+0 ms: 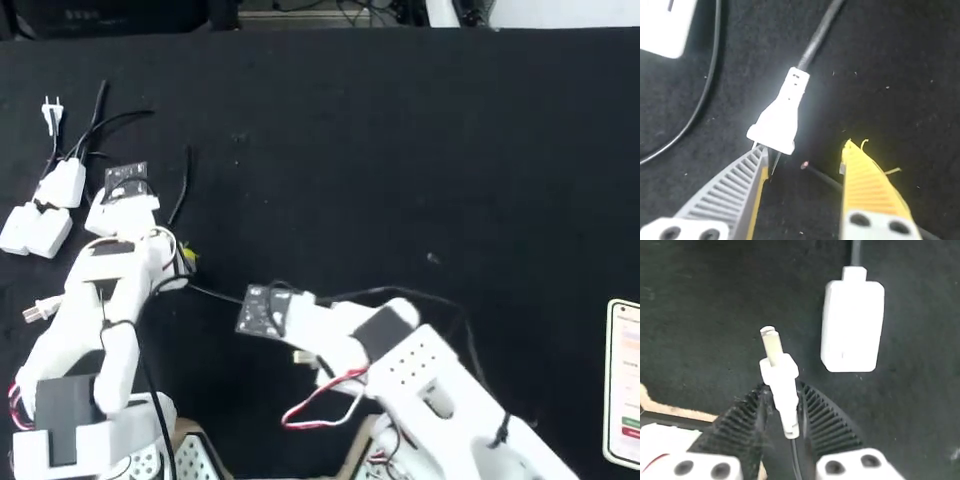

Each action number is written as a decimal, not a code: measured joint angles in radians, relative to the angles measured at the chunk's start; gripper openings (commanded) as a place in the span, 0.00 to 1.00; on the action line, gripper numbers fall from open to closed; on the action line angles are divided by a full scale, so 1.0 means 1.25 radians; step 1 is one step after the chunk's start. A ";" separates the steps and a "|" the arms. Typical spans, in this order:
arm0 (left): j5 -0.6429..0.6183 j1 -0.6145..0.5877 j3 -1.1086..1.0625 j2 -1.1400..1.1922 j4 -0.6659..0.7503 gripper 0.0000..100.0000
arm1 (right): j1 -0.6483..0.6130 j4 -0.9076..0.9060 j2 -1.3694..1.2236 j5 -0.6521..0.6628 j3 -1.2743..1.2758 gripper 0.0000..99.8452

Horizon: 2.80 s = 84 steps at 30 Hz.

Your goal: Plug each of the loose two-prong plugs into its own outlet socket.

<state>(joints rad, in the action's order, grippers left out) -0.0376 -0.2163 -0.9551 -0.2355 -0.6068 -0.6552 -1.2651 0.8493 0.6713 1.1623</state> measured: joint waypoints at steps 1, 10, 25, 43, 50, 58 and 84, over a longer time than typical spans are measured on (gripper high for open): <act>-0.001 -0.004 0.004 0.002 0.000 0.23 | 0.000 0.016 -0.012 0.000 0.006 0.01; -0.044 -0.150 0.055 0.017 -0.044 0.23 | 0.053 0.136 -0.085 0.000 0.043 0.01; -0.055 -0.218 0.232 0.023 -0.248 0.23 | 0.060 0.155 -0.085 0.000 0.043 0.01; 0.023 0.074 0.131 0.023 -0.201 0.23 | 0.079 0.198 -0.085 0.000 0.043 0.01; 0.023 0.058 0.090 0.023 -0.188 0.23 | 0.189 0.253 -0.092 0.058 0.043 0.01; 0.012 -0.031 0.088 0.023 -0.184 0.23 | 0.205 0.311 -0.092 0.063 0.043 0.01; -0.011 -0.053 0.144 0.023 -0.279 0.23 | 0.367 0.263 -0.092 0.068 0.026 0.01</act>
<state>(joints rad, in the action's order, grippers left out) -0.0514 -0.2823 -0.7756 -0.2064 -0.9551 -0.1964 -0.9367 0.7342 0.7557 1.1945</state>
